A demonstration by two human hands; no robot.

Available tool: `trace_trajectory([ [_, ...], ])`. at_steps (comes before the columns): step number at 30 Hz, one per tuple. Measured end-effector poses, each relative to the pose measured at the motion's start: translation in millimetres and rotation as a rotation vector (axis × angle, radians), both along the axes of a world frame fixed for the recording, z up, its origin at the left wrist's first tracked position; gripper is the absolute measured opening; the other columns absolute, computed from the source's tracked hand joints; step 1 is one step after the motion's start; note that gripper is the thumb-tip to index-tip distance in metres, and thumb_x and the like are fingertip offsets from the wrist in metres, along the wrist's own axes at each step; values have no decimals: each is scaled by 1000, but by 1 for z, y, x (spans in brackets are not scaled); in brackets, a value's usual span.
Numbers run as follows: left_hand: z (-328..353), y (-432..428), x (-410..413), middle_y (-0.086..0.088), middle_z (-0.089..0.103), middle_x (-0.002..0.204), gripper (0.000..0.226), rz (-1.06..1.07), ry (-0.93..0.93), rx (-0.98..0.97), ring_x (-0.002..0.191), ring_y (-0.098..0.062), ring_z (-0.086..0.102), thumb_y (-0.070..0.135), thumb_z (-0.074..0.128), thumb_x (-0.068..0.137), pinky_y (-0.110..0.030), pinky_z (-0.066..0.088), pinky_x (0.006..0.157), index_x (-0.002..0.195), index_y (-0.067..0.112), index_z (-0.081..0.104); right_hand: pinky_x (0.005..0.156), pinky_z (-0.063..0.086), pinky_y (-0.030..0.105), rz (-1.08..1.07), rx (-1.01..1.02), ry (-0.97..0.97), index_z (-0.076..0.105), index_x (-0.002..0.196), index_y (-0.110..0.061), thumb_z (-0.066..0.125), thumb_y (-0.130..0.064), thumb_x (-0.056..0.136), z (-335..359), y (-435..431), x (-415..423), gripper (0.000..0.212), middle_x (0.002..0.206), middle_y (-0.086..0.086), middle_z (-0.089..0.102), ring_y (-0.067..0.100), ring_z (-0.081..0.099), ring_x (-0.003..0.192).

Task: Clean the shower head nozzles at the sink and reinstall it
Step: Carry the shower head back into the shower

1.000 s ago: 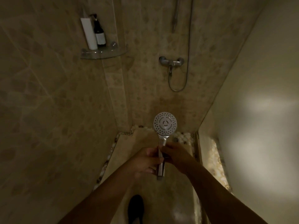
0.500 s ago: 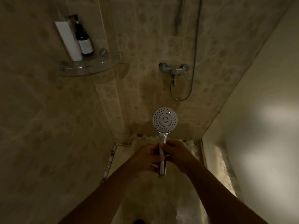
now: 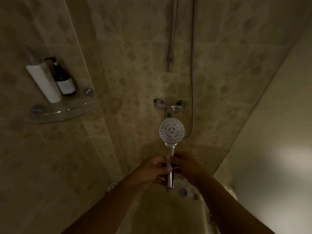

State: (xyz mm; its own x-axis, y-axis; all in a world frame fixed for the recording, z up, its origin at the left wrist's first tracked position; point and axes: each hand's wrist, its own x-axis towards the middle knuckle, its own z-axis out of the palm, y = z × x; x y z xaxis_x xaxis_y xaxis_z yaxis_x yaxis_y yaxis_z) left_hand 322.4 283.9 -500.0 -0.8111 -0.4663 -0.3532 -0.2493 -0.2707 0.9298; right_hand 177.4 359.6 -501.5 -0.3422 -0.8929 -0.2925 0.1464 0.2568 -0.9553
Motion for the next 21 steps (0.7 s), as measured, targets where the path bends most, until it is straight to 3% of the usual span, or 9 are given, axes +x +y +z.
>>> trace_trajectory([
  [4, 8, -20, -38, -9, 72, 97, 21, 12, 10, -22, 84, -20, 71, 9, 62, 94, -34, 59, 69, 114, 7, 66, 65, 56, 28, 0, -23, -25, 66, 91, -5, 62, -11, 93, 9, -22, -38, 8, 84, 7, 70, 18, 69, 76],
  [12, 21, -71, -96, -7, 71, 87, 17, 63, 0, 1, 74, -17, 71, 19, 64, 93, -31, 59, 63, 104, 7, 70, 66, 57, 31, -65, -32, -24, 67, 96, -2, 63, -7, 92, 29, -76, -98, 8, 84, 9, 70, 23, 70, 77],
  [16, 23, -110, -117, 1, 72, 81, 6, 28, -15, -42, 67, -12, 71, 13, 66, 92, -28, 57, 55, 95, 17, 68, 70, 58, 33, -82, -22, 7, 66, 106, 2, 61, -8, 93, 35, -110, -116, 17, 96, 17, 71, 29, 70, 86],
  [21, 13, -159, -135, -12, 73, 99, 25, -71, 69, -8, 86, -27, 72, 14, 70, 88, -39, 60, 66, 113, 12, 66, 85, 58, 45, -137, 0, 53, 67, 111, 2, 62, -11, 94, 32, -152, -131, 22, 111, 25, 70, 40, 68, 103],
])
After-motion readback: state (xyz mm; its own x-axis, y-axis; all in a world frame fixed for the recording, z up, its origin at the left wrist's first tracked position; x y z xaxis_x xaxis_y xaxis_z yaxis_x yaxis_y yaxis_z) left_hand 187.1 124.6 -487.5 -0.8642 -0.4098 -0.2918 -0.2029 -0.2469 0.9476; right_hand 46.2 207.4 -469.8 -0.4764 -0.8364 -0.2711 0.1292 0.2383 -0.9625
